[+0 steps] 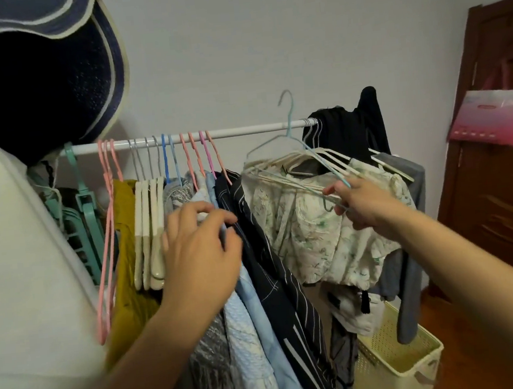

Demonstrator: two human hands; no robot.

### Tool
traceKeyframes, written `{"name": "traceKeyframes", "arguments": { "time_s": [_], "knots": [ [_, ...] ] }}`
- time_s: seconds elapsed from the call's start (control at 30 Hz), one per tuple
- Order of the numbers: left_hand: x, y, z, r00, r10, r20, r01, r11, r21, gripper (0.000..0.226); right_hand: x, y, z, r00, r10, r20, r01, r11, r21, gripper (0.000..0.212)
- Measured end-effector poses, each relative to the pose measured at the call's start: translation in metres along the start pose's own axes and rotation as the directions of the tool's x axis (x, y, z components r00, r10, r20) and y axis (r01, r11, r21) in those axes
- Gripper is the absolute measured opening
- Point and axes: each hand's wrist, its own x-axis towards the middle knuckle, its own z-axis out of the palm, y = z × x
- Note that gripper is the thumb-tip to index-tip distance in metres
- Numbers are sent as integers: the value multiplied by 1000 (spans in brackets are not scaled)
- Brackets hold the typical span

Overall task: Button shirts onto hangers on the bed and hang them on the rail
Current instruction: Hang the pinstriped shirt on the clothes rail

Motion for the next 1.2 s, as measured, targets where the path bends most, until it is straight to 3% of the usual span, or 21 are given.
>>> {"name": "traceKeyframes", "arguments": {
  "time_s": [0.17, 0.3, 0.37, 0.47, 0.57, 0.63, 0.73, 0.83, 0.93, 1.03, 1.2],
  "knots": [
    [-19, 64, 49, 991, 127, 36, -98, 889, -447, 15, -61, 19, -42, 995, -25, 100, 14, 993, 113, 42],
    [-52, 118, 105, 987, 157, 43, -72, 661, -747, 18, -149, 86, -72, 997, 52, 56, -69, 926, 372, 40],
    [-72, 138, 129, 983, 170, 66, -40, 552, -833, 22, -188, 111, -74, 991, 131, 15, -122, 858, 498, 36],
    [-88, 158, 146, 970, 177, 166, 55, 507, -860, 27, -202, 119, -71, 978, 173, -113, -101, 879, 466, 33],
    [-76, 151, 137, 934, 141, 329, 191, 581, -791, 26, -197, 92, -69, 970, 156, -187, -69, 913, 402, 35],
    [-58, 131, 121, 897, 153, 414, 194, 706, -681, 25, -197, 74, -65, 976, 132, -174, -54, 918, 393, 35],
    [-35, 96, 84, 863, 204, 462, 54, 873, -485, 19, -189, 63, -51, 984, 120, -133, -47, 890, 454, 33],
    [-20, 67, 41, 862, 236, 449, -118, 954, -274, 23, -173, 55, -33, 990, 86, -107, -12, 832, 555, 29],
    [1, 40, 14, 836, 227, 500, -237, 970, -45, 28, -163, 43, -17, 987, 86, -136, 13, 798, 602, 29],
    [32, 14, 5, 791, 127, 598, -243, 963, 117, 31, -153, 29, -8, 979, 93, -184, 30, 820, 572, 28],
    [79, -5, 10, 769, 139, 623, -318, 930, 184, 50, -121, 6, -7, 908, 86, -410, 14, 972, 235, 27]
  ]
}}
